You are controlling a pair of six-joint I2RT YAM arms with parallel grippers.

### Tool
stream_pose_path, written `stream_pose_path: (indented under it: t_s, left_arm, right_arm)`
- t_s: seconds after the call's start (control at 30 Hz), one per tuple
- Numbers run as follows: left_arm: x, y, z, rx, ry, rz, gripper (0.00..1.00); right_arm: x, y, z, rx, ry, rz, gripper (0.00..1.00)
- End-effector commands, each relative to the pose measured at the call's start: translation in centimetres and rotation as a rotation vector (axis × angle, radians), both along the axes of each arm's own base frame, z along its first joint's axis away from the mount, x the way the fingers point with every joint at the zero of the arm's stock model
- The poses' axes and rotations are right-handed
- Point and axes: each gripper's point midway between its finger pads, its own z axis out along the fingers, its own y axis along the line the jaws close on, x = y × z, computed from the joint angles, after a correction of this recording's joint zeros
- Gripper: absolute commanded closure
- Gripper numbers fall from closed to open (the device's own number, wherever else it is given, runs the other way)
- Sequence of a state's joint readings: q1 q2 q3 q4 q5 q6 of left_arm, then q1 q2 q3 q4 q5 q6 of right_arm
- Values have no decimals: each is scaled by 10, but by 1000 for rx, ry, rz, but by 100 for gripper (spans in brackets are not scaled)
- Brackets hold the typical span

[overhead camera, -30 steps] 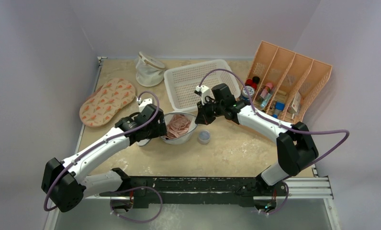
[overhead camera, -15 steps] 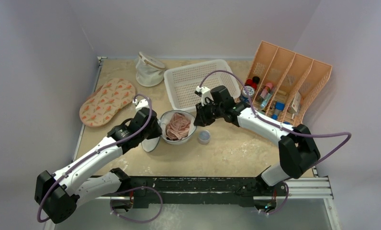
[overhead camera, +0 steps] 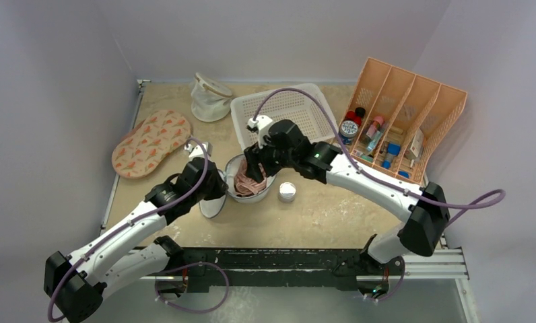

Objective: Unzip the laundry bag and remove the bra

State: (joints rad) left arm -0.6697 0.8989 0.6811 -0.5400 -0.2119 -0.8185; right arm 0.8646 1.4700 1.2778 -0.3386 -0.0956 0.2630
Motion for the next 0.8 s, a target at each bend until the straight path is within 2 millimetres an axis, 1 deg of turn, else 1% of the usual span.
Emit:
stream_pose_path:
  t_s: [0.0,0.03,0.13,0.27,0.37,0.53,0.63,0.77]
  left_arm:
    - [4,-2,14,-43,-51,3,100]
    - [4,-3,14,-44,-50,1,100]
    - [4,-4,15,-47,-51,1,100]
    - [3,-5,17,-54,-54,-7,100]
    - [2,-6,17,-59,-51,-16,100]
    - [1,-6,17,-66,-51,-15,100]
    - [1,-6,17,-72,-51,-10,100]
    - [0,-5,18,-75,-54,-8,100]
  right_arm:
    - [0,31,3,42,-5,18,32]
    - [-1,38,2,63,0,32,34]
    - [-10,60,-9,126,45,89,38]
    - [-12,72,-26,121,52,80,38]
    - [-12,75,-37,112,50,73,38]
    - [-15,76,-66,38,76,71,42]
    - [-14,75,-73,19,69,66,49]
    - [-13,73,-74,14,59,61,58]
